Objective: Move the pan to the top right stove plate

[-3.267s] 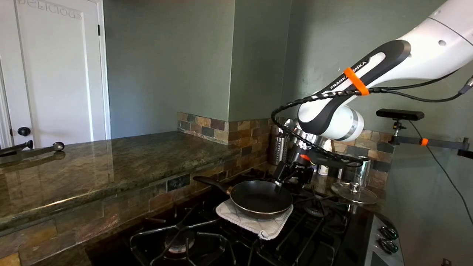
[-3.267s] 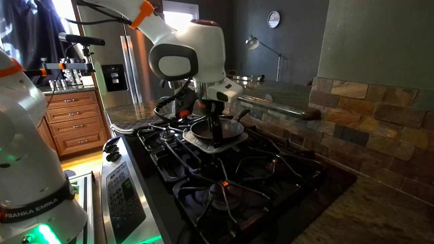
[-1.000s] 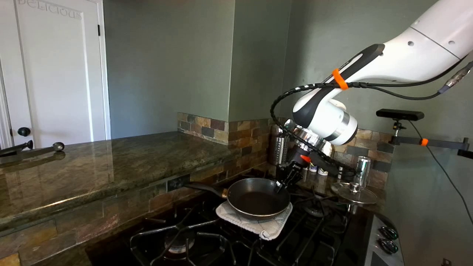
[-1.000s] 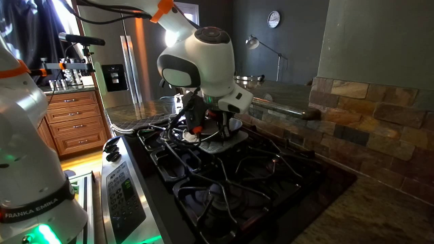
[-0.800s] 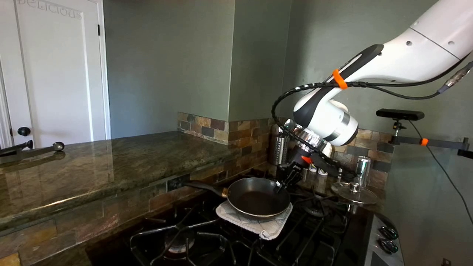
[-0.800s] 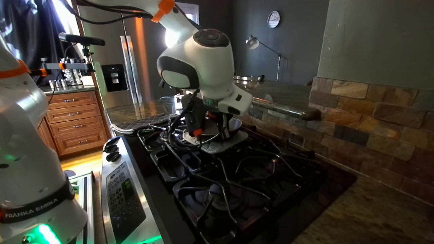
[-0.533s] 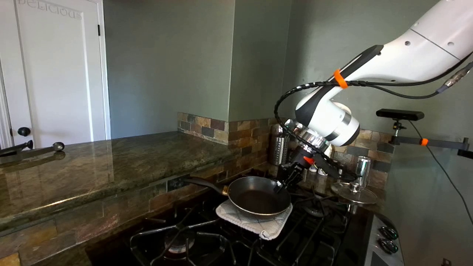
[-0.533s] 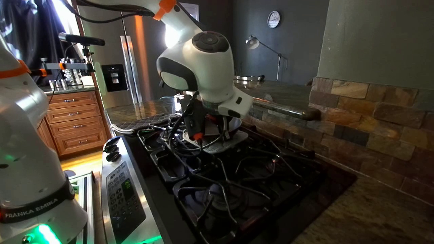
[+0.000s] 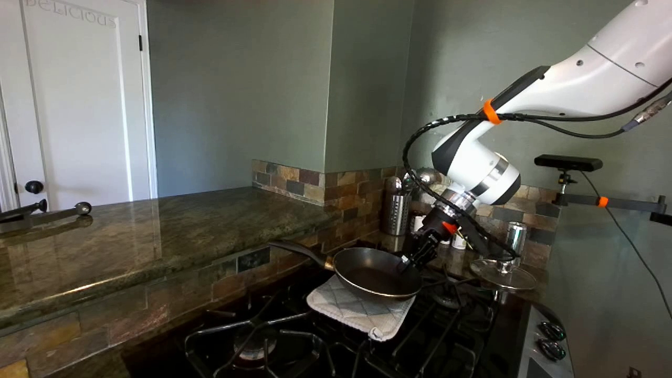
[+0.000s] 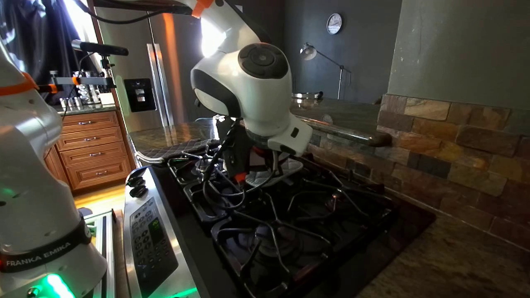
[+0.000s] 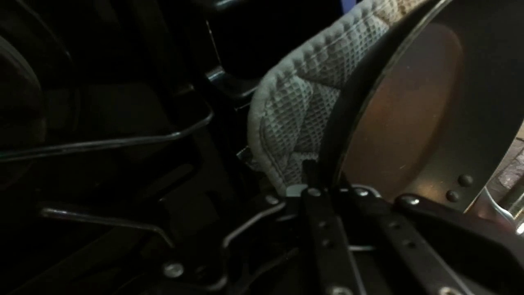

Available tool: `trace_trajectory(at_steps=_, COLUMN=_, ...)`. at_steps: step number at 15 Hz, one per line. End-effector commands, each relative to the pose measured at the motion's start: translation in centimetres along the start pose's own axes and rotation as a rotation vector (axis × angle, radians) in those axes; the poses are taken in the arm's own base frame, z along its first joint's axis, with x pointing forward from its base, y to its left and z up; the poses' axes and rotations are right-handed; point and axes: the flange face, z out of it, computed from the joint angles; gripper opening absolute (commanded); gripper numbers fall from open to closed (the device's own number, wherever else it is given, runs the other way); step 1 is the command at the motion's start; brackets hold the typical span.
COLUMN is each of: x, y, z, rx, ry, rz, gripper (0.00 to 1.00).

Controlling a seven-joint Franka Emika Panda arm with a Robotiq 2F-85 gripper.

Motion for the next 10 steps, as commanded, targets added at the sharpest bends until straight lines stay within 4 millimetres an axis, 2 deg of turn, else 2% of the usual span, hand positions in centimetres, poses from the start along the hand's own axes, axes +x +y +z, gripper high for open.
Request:
trace_trajectory(at_steps=1, x=0.5, y=0.3, z=-0.8, rx=0.046, ry=0.007, rz=0.036, gripper=0.02)
trace_trajectory(at_steps=4, x=0.6, y=1.2, z=-1.9, rx=0.034, ry=0.023, rz=0.073, gripper=0.02)
trace_trajectory(at_steps=10, x=0.7, y=3.7, z=-5.2, rx=0.011, ry=0.095, rz=0.194, gripper=0.02)
